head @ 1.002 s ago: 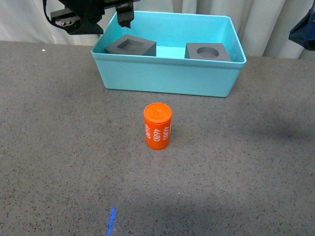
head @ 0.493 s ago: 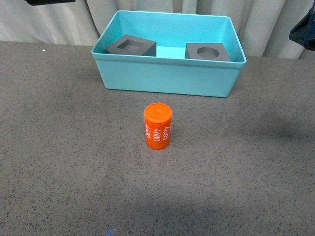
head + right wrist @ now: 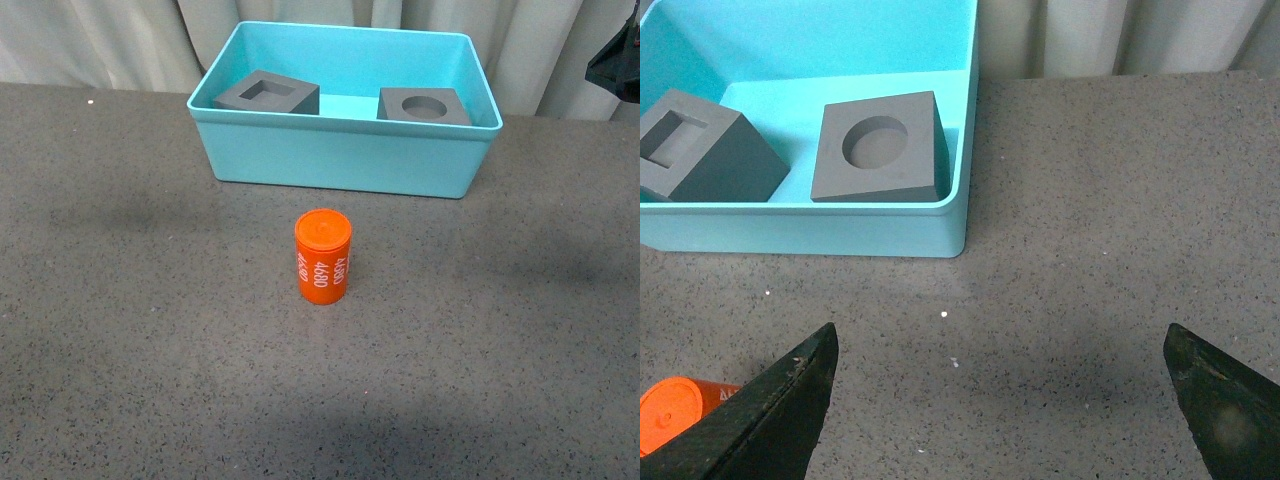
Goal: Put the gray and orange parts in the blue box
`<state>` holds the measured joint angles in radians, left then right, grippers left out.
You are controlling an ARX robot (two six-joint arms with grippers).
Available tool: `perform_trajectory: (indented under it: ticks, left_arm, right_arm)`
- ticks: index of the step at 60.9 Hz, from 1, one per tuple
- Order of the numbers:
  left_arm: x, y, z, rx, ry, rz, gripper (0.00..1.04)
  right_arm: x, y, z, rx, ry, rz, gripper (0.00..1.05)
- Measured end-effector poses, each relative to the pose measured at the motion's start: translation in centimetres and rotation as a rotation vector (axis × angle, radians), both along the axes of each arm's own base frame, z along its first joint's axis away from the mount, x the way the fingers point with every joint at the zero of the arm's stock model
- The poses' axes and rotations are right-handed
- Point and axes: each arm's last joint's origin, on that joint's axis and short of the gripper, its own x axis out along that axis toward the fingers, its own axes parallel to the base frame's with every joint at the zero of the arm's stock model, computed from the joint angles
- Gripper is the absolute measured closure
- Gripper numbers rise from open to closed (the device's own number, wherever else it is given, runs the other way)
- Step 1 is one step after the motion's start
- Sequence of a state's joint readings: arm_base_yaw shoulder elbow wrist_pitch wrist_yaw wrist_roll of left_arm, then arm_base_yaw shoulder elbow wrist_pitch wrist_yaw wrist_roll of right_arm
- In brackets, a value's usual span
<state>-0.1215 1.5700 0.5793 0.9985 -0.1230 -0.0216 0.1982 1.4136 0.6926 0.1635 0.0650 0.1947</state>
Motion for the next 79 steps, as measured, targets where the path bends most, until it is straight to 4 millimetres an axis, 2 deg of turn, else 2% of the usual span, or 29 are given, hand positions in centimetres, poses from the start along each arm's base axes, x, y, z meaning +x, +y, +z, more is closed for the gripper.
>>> perform_trajectory:
  ticks: [2,6,11,24,27,41,79]
  left_arm:
    - [-0.7,0.2,-0.4,0.003,0.008,0.001,0.85]
    - [-3.0,0.8,-1.2,0.005,0.023,-0.004,1.02]
    - [-5.0,1.3,-1.4,0.011,0.017,-0.008,1.01]
    - [-8.4,2.1,-2.0,0.015,0.016,-0.003,1.01]
    - [-9.3,2.8,-2.2,0.015,0.017,-0.019,1.01]
    - [-12.2,3.3,-3.6,0.015,0.031,-0.003,1.01]
    - [-16.1,3.3,-2.7,0.015,0.0,-0.003,1.01]
  right_arm:
    - [0.0,0.0,0.0,0.0,0.0,0.0,0.1]
    - [0.0,0.0,0.0,0.0,0.0,-0.001,0.1]
    - [0.0,0.0,0.0,-0.001,0.0,-0.001,0.1]
    - [0.0,0.0,0.0,0.0,0.0,-0.001,0.1]
    - [0.0,0.0,0.0,0.0,0.0,-0.001,0.1]
    - [0.0,0.0,0.0,-0.001,0.0,-0.001,0.1]
    - [0.0,0.0,0.0,-0.001,0.0,-0.001,0.1]
